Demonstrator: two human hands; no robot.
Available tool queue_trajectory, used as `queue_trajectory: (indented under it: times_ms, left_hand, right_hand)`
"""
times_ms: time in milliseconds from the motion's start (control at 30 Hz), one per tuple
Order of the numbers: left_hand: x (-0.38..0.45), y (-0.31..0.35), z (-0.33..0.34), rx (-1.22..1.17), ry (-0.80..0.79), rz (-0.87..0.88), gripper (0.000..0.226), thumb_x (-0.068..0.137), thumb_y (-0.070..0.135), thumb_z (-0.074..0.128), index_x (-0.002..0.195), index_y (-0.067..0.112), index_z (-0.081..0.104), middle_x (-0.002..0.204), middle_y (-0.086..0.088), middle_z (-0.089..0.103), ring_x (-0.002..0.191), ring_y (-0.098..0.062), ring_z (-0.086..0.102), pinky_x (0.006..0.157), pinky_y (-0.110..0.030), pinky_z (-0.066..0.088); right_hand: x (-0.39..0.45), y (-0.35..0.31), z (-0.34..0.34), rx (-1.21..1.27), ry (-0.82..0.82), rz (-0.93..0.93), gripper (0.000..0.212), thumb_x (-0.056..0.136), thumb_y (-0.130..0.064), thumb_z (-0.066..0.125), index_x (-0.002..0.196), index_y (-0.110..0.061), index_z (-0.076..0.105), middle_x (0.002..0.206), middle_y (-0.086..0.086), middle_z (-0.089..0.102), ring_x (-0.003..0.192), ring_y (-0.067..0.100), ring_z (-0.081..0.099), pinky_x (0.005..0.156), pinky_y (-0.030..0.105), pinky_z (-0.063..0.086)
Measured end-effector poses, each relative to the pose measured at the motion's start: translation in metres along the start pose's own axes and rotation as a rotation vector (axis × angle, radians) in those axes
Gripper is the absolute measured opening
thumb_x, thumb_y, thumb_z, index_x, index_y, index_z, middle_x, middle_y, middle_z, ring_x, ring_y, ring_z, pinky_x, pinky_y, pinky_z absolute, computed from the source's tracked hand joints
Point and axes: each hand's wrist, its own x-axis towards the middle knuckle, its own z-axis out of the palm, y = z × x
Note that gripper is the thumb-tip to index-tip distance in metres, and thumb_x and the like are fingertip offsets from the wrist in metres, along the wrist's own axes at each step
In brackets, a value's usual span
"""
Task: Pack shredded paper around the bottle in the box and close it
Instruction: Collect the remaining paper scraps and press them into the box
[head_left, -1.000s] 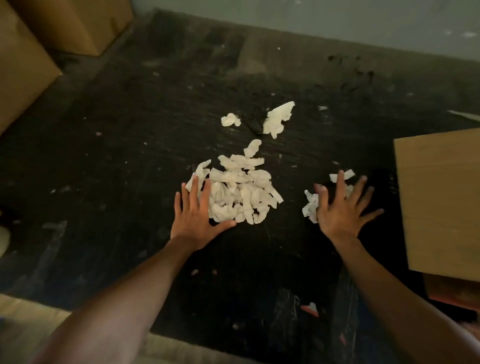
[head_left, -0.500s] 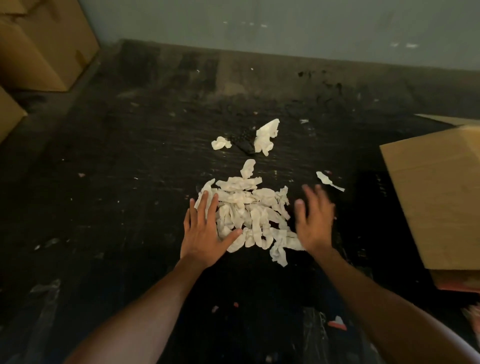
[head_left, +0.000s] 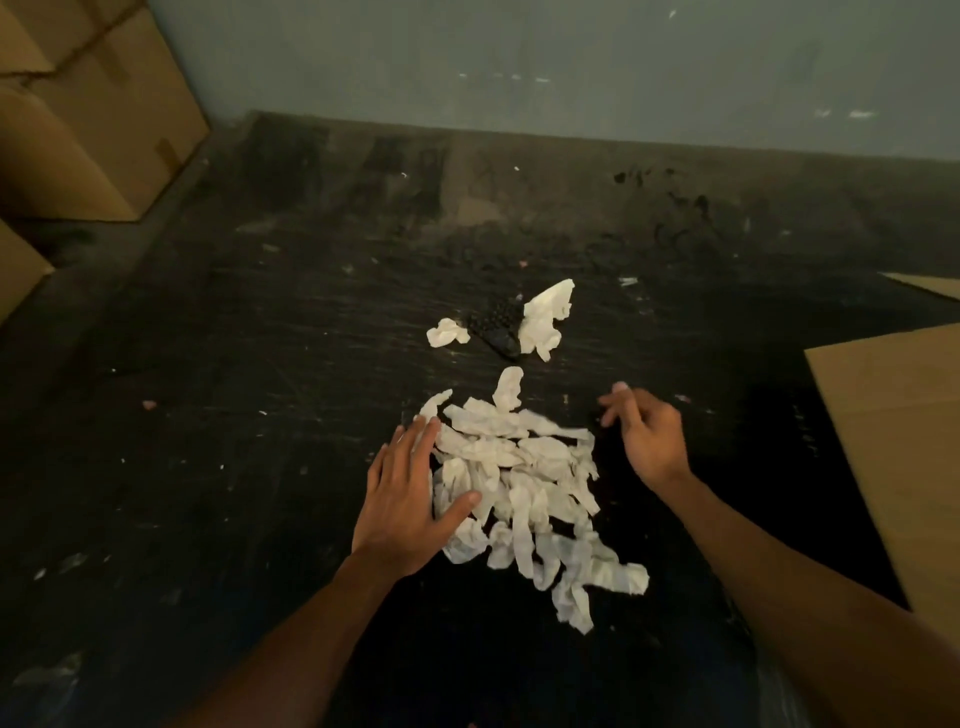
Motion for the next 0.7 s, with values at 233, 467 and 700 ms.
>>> queue_trajectory:
  times_ms: [233,467,700]
  left_hand:
    - [0.023,-0.009,0.000,0.056,-0.011,0.039,0.096,0.083,0.085,0.030,0.153,0.034,-0.012,0.165,0.004,0.003,0.150,-0.016,-0.001,0.120,-0.049,0.014]
    - [0.043,-0.012,-0.001,0.122,-0.004,0.056,0.095,0.084,0.085,0.027,0.155,0.030,-0.004,0.164,0.004,0.001,0.150,-0.017,-0.003,0.120,-0.044,0.005]
    - [0.041,-0.007,-0.008,0.103,-0.015,0.056,0.095,0.085,0.083,0.027,0.155,0.028,-0.003,0.165,0.002,0.002,0.150,-0.015,-0.006,0.121,-0.045,0.005]
  right_hand:
    - [0.128,-0.029,0.026,-0.065,-0.020,0.134,0.052,0.101,-0.053,0.034,0.143,-0.024,0.047,0.150,0.011,0.042,0.140,0.029,0.035,0.116,0.048,0.025]
    - [0.188,-0.048,0.075,-0.243,-0.383,-0.052,0.057,0.099,-0.063,0.027,0.151,-0.042,0.029,0.163,0.000,0.022,0.151,0.024,0.012,0.118,0.053,-0.009]
    - [0.154,-0.081,0.093,-0.334,-0.920,-0.329,0.061,0.086,-0.070,0.038,0.131,-0.035,0.061,0.155,0.003,0.040,0.143,0.020,0.032,0.117,0.024,0.015]
